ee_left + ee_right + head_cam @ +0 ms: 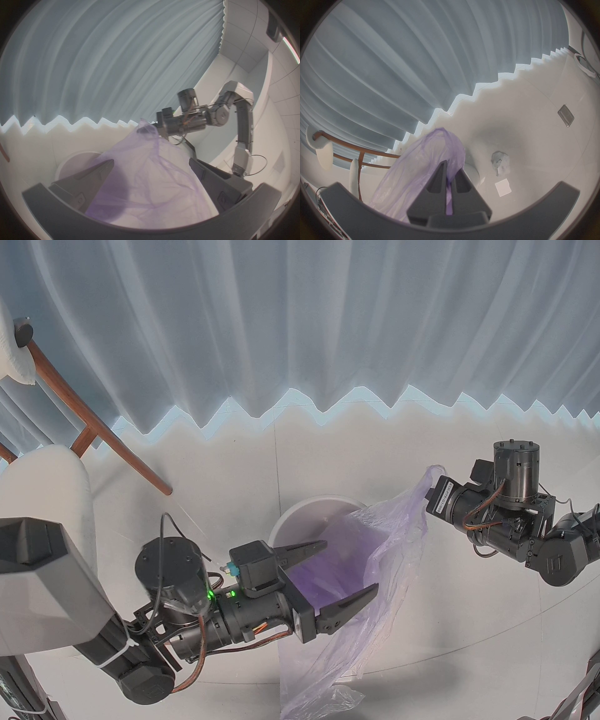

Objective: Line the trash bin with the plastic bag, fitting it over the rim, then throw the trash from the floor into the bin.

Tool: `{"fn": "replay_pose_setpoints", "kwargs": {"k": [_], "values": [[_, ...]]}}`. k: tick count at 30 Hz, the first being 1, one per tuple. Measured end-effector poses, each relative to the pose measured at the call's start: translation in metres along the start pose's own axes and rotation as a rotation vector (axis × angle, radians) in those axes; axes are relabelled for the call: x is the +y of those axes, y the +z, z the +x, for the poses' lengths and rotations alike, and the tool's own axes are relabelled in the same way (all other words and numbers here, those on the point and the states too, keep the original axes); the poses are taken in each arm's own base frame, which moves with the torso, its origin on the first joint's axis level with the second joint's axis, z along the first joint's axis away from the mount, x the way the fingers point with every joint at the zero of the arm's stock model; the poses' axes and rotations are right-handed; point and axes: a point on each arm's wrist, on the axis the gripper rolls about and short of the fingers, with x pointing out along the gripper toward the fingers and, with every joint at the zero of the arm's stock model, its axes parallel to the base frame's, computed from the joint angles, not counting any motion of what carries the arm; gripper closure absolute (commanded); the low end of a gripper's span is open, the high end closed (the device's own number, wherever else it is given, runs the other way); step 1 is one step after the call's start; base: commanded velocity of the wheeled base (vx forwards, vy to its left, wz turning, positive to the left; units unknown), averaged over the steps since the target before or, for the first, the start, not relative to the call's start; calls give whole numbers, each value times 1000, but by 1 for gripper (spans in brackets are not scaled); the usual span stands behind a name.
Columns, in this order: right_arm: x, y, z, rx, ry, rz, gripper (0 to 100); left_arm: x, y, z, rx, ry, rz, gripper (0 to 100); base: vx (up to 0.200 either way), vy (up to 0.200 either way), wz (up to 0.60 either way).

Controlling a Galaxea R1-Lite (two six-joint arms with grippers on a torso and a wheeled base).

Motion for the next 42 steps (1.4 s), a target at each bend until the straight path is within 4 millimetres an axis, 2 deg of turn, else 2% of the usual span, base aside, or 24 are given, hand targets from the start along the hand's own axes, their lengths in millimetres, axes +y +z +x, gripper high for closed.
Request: {"fn": "replay_pose_setpoints", "kwargs": {"k": [9,14,20,28,42], "values": [[0,-1,0,2,-1,-1,100,-27,-3,-34,87,-105,-22,0,0,0,0],[0,-2,0,6,-2,-2,100,-35,-9,-46,129,-122,-19,0,0,0,0],[0,-2,0,8,0,-3,100,-36,-24,-51,193,-118,-7,0,0,0,0],[0,-4,0,15,0,-8,100,-38,-44,-49,269,-73,-20,0,0,0,0],[0,-6,1,21,-1,-10,100,-34,-60,-50,331,-59,-36,0,0,0,0]]}}
